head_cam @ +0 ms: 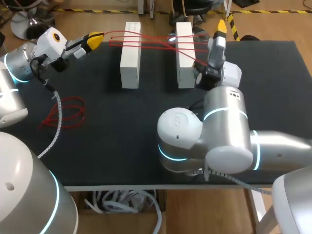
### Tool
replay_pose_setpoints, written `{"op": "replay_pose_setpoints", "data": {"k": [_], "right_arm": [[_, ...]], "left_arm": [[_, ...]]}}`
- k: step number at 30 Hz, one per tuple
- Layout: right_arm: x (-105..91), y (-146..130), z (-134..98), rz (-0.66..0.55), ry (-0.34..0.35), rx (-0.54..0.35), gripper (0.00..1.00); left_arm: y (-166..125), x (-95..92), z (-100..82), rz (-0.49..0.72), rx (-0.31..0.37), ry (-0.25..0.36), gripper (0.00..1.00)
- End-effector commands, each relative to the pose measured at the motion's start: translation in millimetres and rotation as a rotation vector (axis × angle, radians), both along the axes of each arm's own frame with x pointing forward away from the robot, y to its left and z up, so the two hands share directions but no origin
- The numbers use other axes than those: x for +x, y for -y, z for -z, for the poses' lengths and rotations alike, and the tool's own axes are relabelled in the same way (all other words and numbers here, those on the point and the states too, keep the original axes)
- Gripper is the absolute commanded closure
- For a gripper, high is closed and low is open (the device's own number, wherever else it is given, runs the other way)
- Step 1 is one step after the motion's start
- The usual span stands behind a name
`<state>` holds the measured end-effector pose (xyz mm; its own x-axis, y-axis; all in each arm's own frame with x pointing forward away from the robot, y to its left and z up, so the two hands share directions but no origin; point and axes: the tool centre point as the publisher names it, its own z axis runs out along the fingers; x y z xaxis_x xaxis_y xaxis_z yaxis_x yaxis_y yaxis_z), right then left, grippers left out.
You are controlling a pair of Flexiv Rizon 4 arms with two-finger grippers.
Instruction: Grab the tape and strap the tape.
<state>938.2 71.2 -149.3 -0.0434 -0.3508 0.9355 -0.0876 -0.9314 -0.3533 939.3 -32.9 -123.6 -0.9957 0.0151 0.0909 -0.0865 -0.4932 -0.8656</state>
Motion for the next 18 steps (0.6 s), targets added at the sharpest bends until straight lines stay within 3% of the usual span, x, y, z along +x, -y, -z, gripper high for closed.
{"op": "replay_pose_setpoints", "data": {"k": [1,18], "right_arm": [[0.3,-1,-4,0.02,-0.01,0.005,0.0],[-7.7,14,-8,0.03,-0.015,0.011,0.0]], "left_arm": [[0,-1.0,0.0,-0.003,0.0,0.0,1.0],[0,-1.0,0.0,-0.003,0.0,0.0,1.0]]}}
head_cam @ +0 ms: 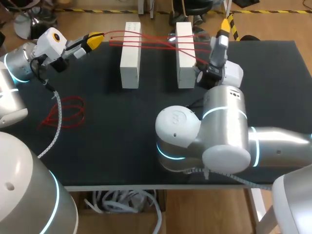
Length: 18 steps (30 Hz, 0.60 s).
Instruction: Grab the tape and strap the tape.
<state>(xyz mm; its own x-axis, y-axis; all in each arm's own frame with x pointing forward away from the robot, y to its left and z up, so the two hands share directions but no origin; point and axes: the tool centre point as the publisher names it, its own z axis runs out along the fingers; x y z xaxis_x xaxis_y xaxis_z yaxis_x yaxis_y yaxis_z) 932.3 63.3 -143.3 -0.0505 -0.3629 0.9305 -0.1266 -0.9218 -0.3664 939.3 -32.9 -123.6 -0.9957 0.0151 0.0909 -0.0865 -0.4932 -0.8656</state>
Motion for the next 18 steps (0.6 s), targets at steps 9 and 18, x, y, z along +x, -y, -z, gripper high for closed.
{"op": "replay_pose_setpoints", "data": {"k": [9,18], "right_arm": [[-3.0,8.8,-3.3,-0.008,-0.009,-0.007,0.0],[-2.0,7.9,-2.3,-0.015,-0.011,-0.002,0.52]], "left_arm": [[0.5,-1.0,0.0,-0.003,0.0,0.0,1.0],[0.5,-1.0,0.0,-0.003,0.0,0.0,1.0]]}}
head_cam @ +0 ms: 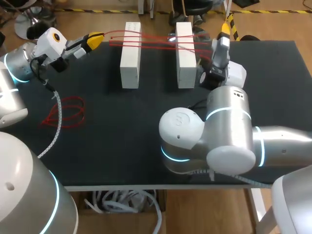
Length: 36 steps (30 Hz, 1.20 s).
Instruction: Grab the tape and strap the tape.
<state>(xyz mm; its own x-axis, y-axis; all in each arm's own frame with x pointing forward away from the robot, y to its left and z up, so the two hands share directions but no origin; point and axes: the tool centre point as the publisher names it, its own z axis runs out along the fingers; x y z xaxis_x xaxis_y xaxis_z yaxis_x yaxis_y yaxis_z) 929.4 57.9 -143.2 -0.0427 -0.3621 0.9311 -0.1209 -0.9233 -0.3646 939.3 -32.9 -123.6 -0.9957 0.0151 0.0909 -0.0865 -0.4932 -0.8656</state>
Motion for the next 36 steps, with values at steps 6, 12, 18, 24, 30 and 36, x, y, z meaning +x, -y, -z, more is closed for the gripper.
{"op": "replay_pose_setpoints", "data": {"k": [6,12,18,24,30,36], "right_arm": [[1.5,-1,-3,-0.013,-0.004,0.001,0.52],[0.5,-5,-3,-0.021,-0.006,0.002,0.63],[-1.0,-11,-2,-0.029,-0.01,0.002,0.58],[-2.4,-16,-3,-0.039,-0.01,0.005,0.58],[-4.1,-18,-3,-0.041,-0.012,0.005,0.72],[-4.8,-19,-3,-0.034,-0.013,-0.006,1.0]], "left_arm": [[0,-1.0,0.0,-0.003,0.0,0.0,1.0],[0,-1.0,0.0,-0.003,0.0,0.0,1.0],[0,-1.0,0.0,-0.003,0.0,0.0,1.0],[0,-1.0,0.0,-0.003,0.0,0.0,1.0],[0,-1.0,0.0,-0.003,0.0,0.0,1.0],[0,-1.0,0.0,-0.003,0.0,0.0,1.0]]}}
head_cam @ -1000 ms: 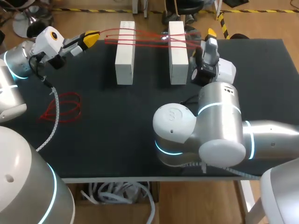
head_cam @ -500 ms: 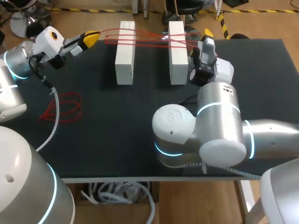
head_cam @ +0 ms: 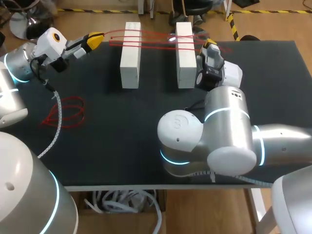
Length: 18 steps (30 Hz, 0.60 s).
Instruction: Grab the tape and strap the tape.
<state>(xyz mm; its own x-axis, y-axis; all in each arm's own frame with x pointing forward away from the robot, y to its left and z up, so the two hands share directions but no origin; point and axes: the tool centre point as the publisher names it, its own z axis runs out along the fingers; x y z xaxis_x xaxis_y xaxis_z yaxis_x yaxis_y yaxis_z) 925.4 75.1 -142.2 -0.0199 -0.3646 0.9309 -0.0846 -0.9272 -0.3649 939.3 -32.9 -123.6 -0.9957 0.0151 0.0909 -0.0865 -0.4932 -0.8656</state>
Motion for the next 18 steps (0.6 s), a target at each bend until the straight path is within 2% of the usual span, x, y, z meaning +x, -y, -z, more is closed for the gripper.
{"op": "replay_pose_setpoints", "data": {"k": [1,10,18], "right_arm": [[-0.7,-1.4,-2.0,0.012,-0.002,-0.016,1.0],[-1.4,-4.2,-2.2,-0.008,-0.005,-0.057,1.0],[-2.0,-4.6,-2.3,-0.013,-0.009,-0.057,1.0]], "left_arm": [[0.5,-1.0,0.0,-0.003,0.0,0.0,1.0],[0.5,-1.0,0.0,-0.003,0.0,0.0,1.0],[0.5,-1.0,0.0,-0.003,0.0,0.0,1.0]]}}
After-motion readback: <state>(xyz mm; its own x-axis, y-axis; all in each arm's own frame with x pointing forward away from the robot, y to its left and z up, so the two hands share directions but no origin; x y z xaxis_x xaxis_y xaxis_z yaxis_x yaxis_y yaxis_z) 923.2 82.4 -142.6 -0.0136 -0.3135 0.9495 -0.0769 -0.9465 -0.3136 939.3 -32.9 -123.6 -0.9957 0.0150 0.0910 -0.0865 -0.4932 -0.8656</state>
